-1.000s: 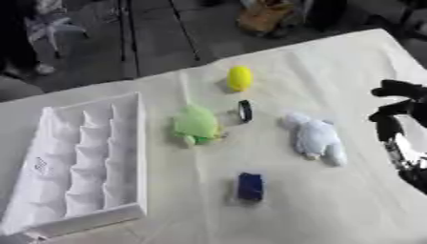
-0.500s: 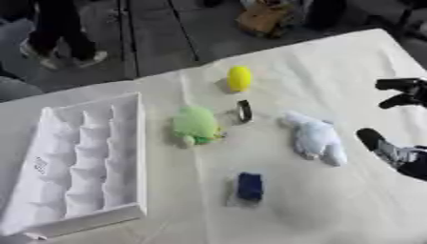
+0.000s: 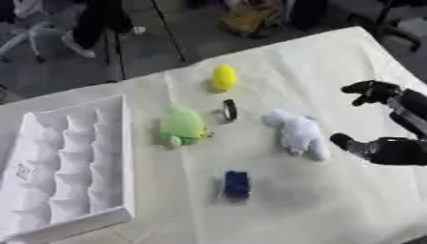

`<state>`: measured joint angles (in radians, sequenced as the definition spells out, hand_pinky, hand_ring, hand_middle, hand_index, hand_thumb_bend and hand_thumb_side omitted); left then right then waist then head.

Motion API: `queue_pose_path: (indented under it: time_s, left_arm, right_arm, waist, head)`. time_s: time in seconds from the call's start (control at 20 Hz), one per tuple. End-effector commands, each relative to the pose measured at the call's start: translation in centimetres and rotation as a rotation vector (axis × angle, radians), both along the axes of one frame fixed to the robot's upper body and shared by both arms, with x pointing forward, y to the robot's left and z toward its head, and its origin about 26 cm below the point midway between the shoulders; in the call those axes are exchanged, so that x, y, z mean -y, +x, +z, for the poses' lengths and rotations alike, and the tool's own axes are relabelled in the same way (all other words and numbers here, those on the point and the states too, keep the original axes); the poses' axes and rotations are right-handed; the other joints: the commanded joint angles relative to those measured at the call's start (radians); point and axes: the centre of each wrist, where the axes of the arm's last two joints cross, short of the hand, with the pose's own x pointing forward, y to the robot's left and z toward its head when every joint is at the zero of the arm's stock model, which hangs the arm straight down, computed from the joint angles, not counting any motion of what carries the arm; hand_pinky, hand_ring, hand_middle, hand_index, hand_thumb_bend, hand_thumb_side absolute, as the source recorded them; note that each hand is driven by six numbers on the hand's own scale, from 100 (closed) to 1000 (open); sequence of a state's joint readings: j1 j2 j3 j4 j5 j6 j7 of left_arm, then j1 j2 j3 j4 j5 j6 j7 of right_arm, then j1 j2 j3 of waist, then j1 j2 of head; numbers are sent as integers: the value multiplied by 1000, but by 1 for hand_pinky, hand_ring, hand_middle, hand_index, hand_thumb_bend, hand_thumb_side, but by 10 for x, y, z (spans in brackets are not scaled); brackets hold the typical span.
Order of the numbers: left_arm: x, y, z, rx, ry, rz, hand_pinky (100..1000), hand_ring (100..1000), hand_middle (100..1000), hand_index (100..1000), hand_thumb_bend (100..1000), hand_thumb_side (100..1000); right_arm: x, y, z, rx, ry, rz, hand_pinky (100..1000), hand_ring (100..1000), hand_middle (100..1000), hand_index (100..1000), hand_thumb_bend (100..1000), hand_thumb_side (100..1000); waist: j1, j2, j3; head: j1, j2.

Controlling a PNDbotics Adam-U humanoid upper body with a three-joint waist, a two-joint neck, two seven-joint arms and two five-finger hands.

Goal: Pick up objects on the table and place them in the box.

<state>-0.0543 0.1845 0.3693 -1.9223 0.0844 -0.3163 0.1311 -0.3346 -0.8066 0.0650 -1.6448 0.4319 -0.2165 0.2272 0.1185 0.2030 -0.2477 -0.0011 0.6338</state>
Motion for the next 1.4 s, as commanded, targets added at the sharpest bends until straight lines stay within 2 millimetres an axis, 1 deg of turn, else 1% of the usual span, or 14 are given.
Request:
queue_pose_path:
  time_s: [0.05, 0.1, 0.15, 0.2, 0.4, 0.9, 1.4]
  left_arm:
    - [-3, 0, 8, 12, 35, -12, 1000, 762, 765, 729, 407, 1000]
    - [-3, 0, 7, 10, 34, -13, 1000, 762, 764, 729, 406, 1000]
    - [-3, 0, 7, 10, 34, -15, 1000, 762, 764, 729, 406, 1000]
    - [-3, 0, 7, 10, 34, -17, 1000, 761, 763, 729, 405, 1000]
    - [-2, 0, 6, 7, 34, -24, 1000, 760, 762, 729, 404, 1000]
    - [-1, 1, 5, 3, 32, -37, 1000, 759, 760, 729, 403, 1000]
    - [0, 2, 3, -1, 32, -50, 1000, 759, 760, 730, 402, 1000]
  right_arm:
    - [13, 9, 11, -28, -115, -27, 832, 784, 875, 933, 566, 511]
    - [15, 12, 10, -40, -130, -28, 832, 786, 874, 933, 594, 496]
    - [16, 14, 10, -49, -141, -28, 832, 786, 874, 933, 594, 496]
    - [16, 17, 9, -57, -150, -29, 832, 787, 872, 931, 623, 480]
    - [19, 27, 7, -80, -168, -33, 831, 785, 869, 930, 647, 465]
    - [18, 46, -9, -120, -171, -40, 827, 779, 862, 930, 654, 469]
    - [10, 62, -20, -136, -137, -40, 820, 762, 849, 923, 646, 485]
  waist:
    - [-21, -32, 3]
    - [-21, -31, 5]
    - [-20, -31, 6]
    - [-20, -32, 8]
    - [-18, -34, 15]
    - [-16, -38, 26]
    - [-14, -42, 36]
  head:
    - [-6, 8]
    - [-6, 8]
    - [-6, 9]
    - [-7, 9]
    - [-11, 10]
    - [-18, 14]
    - [-27, 17]
